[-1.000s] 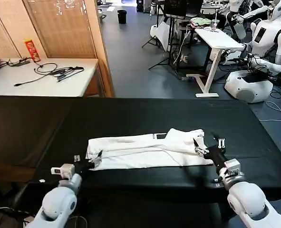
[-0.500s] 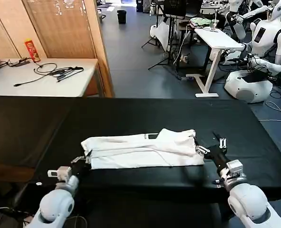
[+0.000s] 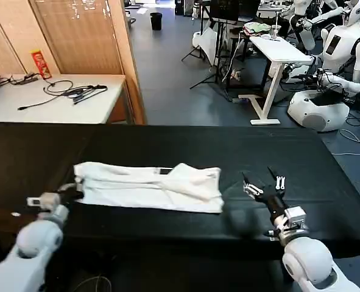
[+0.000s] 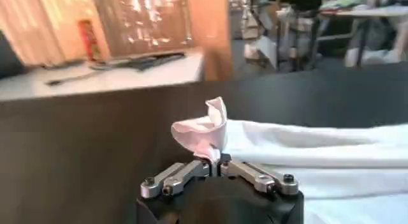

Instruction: Fold and organize the clothes.

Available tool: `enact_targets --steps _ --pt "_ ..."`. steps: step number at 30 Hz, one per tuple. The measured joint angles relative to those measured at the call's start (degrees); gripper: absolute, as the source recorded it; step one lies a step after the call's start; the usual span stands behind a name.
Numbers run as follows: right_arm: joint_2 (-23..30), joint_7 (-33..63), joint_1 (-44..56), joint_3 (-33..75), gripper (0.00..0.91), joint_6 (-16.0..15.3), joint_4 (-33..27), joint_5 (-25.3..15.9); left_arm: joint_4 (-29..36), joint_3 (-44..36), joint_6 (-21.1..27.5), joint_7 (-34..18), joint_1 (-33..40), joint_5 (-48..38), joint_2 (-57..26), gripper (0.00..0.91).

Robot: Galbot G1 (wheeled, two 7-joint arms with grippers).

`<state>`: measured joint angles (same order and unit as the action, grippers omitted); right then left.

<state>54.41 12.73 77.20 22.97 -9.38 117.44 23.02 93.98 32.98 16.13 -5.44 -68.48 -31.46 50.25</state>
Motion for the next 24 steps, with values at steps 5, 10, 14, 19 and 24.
enact_targets --steps 5,10,14,19,24 --pt "0.38 0.13 0.39 0.0 0.878 0.24 0.13 0.0 0.0 1.49 1.26 -0.53 0.1 -0.13 -3.23 0.0" --pt "0.42 0.13 1.32 0.65 0.878 0.44 0.38 -0.03 5.4 0.94 3.99 -1.97 -1.58 -0.18 -2.77 0.0" --pt "0.95 0.13 2.22 0.97 0.878 0.52 0.54 -0.48 13.3 -1.16 6.36 -3.56 -1.74 -1.49 -1.14 0.0" --pt "1.58 0.12 3.32 1.29 0.878 0.79 0.8 -1.55 21.67 -6.64 8.33 -4.69 0.46 -2.9 1.15 0.0" --pt "2.09 0.12 4.55 1.99 0.878 0.83 1.25 -2.1 22.61 -14.93 8.31 -4.84 4.29 0.14 4.44 0.0"
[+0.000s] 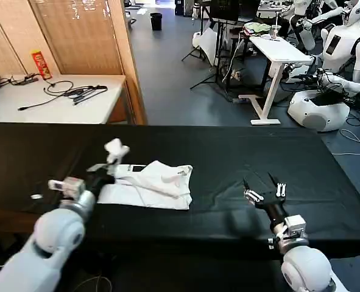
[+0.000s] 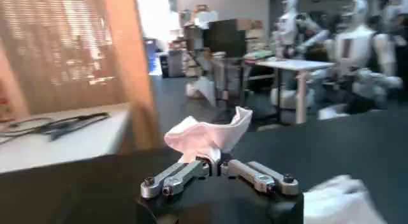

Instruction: Fold and organize the clothes.

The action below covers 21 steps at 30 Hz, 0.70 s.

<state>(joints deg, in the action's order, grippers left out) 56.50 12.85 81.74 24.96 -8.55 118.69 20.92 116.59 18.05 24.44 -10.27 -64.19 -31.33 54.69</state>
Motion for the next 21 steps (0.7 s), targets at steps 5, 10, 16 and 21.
enact_targets --steps 5,10,16,21 --pt "0.7 0.21 0.16 0.77 0.878 -0.01 -0.39 -0.15 -3.22 -9.37 0.26 -0.25 3.84 2.68 4.47 0.878" --pt "1.88 0.16 0.43 1.12 0.878 -0.19 -0.72 -0.18 -6.11 -17.44 1.77 -2.68 7.47 1.69 8.74 0.878" --pt "2.39 0.1 -1.0 0.32 0.878 -0.3 -1.79 -0.18 -5.49 -19.45 1.74 -3.19 8.7 -4.93 8.92 0.878" --pt "2.39 0.08 -2.62 -0.97 0.878 -0.39 -2.66 -0.14 -2.0 -16.51 2.31 -3.82 7.69 -9.64 6.54 0.878"
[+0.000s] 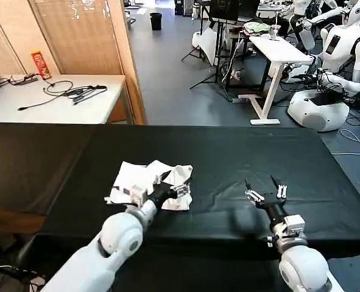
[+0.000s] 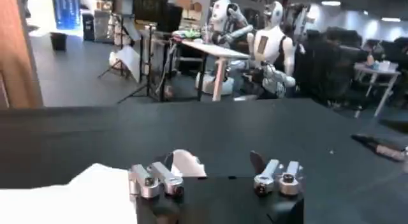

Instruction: Fold and organize the clothes.

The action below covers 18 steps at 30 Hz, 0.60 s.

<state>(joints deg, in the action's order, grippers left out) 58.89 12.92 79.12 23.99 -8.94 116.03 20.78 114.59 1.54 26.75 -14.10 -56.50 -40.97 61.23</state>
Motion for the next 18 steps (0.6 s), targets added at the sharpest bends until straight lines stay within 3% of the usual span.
enact_targets --steps 7,18 --pt "-0.48 -0.23 -1.12 -1.11 0.878 0.01 -0.24 0.36 2.47 10.3 -2.2 0.44 -3.66 -4.3 -4.61 0.878" --pt "-1.45 -0.25 -0.84 -1.4 0.878 0.01 0.03 0.5 -8.91 16.83 -6.23 2.61 -5.29 2.08 -2.38 0.878"
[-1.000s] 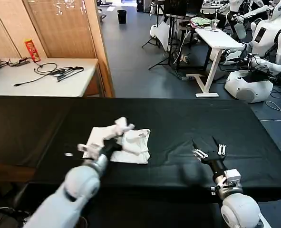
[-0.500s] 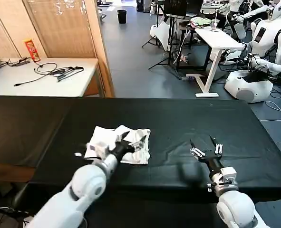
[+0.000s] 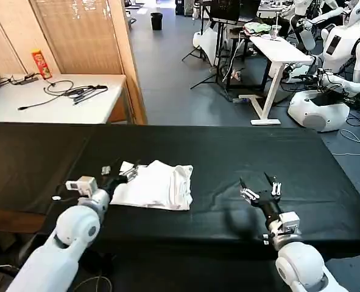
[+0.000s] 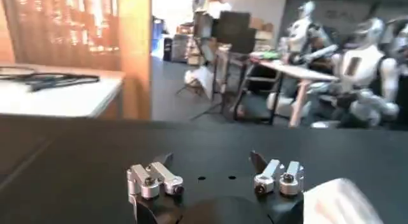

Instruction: Fold and organize the clothes.

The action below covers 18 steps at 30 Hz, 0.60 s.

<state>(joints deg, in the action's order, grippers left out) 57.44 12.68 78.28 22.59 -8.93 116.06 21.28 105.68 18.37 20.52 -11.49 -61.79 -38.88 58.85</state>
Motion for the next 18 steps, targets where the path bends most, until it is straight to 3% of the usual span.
enact_targets --steps 7,9,10,11,18 --pt "-0.43 -0.06 1.0 1.26 0.878 0.1 0.16 0.7 -5.8 0.37 -1.07 1.08 -0.97 1.75 0.99 0.868" --pt "-0.58 -0.06 1.11 1.59 0.878 0.1 0.18 1.08 -6.18 0.48 -1.15 1.1 -1.45 1.89 1.05 0.517" --pt "-0.6 -0.06 1.12 1.69 0.878 0.11 0.2 1.18 -6.27 0.48 -1.17 1.11 -1.67 1.97 1.11 0.137" --pt "-0.61 -0.06 1.12 1.72 0.878 0.11 0.21 1.21 -6.34 0.49 -1.18 1.11 -1.84 2.06 1.24 0.01" --pt "-0.6 -0.05 1.05 1.73 0.878 0.12 0.21 1.22 -5.93 0.39 -1.59 1.26 -3.06 2.52 1.91 0.0"
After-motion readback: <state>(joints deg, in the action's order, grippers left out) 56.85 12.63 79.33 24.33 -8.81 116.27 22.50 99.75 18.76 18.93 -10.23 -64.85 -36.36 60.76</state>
